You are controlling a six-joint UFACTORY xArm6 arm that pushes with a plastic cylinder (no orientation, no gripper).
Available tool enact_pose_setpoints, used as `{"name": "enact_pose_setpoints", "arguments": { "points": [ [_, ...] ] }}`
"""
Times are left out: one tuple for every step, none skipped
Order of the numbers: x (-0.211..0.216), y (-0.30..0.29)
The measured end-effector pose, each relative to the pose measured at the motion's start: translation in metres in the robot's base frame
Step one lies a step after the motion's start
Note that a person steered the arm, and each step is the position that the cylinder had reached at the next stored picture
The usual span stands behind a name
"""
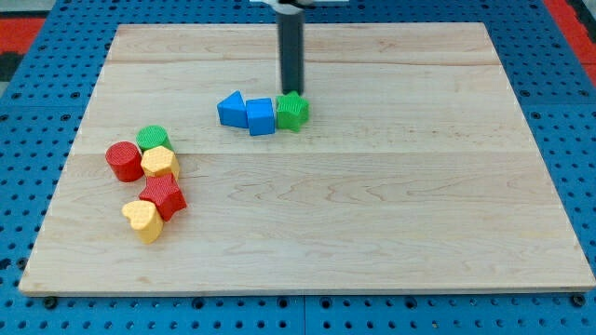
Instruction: Move the blue cube together
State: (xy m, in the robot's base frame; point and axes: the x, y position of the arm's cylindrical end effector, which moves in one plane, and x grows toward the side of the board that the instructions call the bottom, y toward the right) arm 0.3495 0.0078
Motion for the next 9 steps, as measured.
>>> {"name": "enact_pose_setpoints", "arguments": {
  "points": [
    [0.017,0.009],
    [0.033,0.024],
    [0.088,0.047],
    [0.123,0.063],
    [0.130,0.023],
    [0.103,-0.071],
    [0.064,-0.103],
    [0.030,-0.073],
    [0.019,-0.083]
  ]
}}
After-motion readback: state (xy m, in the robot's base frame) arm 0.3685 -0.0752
